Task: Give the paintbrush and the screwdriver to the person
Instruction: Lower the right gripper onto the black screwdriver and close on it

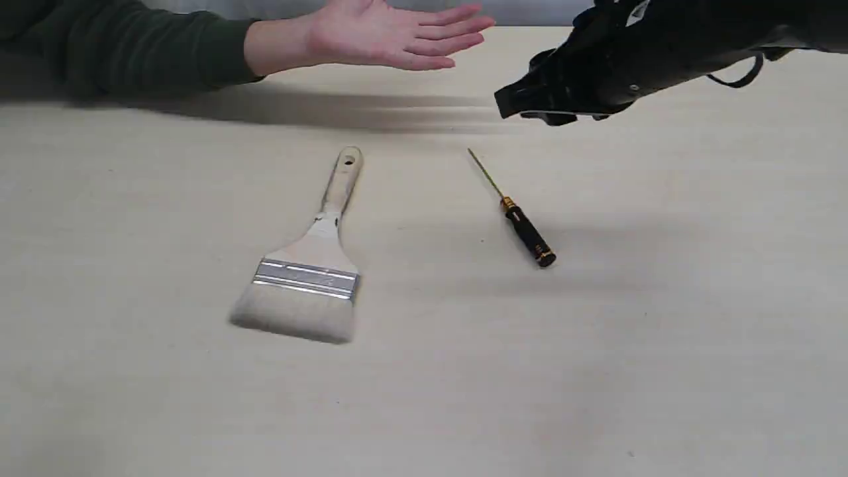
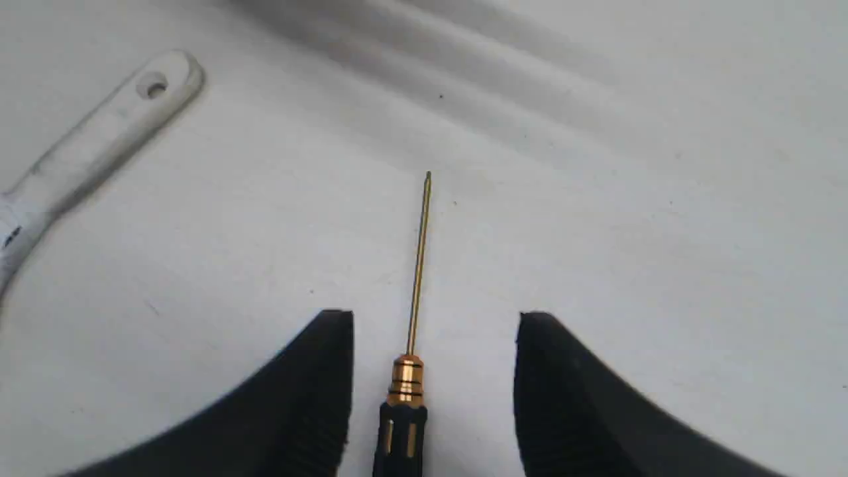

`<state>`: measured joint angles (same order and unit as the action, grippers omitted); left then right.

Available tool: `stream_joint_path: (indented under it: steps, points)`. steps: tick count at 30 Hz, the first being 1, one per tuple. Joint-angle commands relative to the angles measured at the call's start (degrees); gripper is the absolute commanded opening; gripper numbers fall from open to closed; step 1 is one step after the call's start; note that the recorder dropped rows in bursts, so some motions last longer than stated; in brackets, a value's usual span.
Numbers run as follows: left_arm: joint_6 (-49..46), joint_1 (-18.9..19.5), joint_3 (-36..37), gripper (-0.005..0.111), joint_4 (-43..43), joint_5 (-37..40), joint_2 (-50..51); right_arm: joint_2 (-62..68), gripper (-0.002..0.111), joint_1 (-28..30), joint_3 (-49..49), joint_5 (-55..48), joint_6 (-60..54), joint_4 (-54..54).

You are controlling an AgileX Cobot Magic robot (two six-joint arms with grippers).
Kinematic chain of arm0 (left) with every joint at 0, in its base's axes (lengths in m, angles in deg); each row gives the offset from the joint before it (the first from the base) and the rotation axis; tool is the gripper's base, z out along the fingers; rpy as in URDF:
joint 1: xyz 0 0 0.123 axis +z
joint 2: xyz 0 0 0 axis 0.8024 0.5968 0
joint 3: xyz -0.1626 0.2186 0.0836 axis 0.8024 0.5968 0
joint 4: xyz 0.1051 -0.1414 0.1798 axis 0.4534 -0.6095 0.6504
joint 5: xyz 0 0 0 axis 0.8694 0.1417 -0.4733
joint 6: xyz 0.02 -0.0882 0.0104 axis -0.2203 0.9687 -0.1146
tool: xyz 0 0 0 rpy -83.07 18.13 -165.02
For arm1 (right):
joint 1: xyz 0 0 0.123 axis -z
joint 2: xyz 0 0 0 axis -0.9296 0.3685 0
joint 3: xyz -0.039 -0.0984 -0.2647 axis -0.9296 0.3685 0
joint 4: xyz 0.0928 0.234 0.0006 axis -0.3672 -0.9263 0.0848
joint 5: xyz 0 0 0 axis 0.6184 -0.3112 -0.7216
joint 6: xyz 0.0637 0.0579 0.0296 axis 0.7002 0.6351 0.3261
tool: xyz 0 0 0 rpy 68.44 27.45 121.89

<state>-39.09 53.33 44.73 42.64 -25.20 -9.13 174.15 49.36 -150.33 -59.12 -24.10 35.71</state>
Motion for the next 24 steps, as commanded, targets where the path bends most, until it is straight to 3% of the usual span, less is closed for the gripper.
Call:
stream_joint_path:
  steps: [1, 8, 24]
  points:
    - [0.12, -0.37, 0.12, 0.0, -0.27, -0.58, -0.14, 3.29, 0.042, 0.34, -2.22, -2.91, 0.39, 1.69]
    - [0.12, -0.37, 0.12, 0.0, -0.27, -0.58, -0.14, 9.42, 0.051, 0.34, -5.75, -9.08, 0.48, 2.42]
    - [0.12, -0.37, 0.12, 0.0, -0.27, -0.58, -0.14, 16.32, 0.051, 0.34, -8.51, -17.68, 2.35, 4.54]
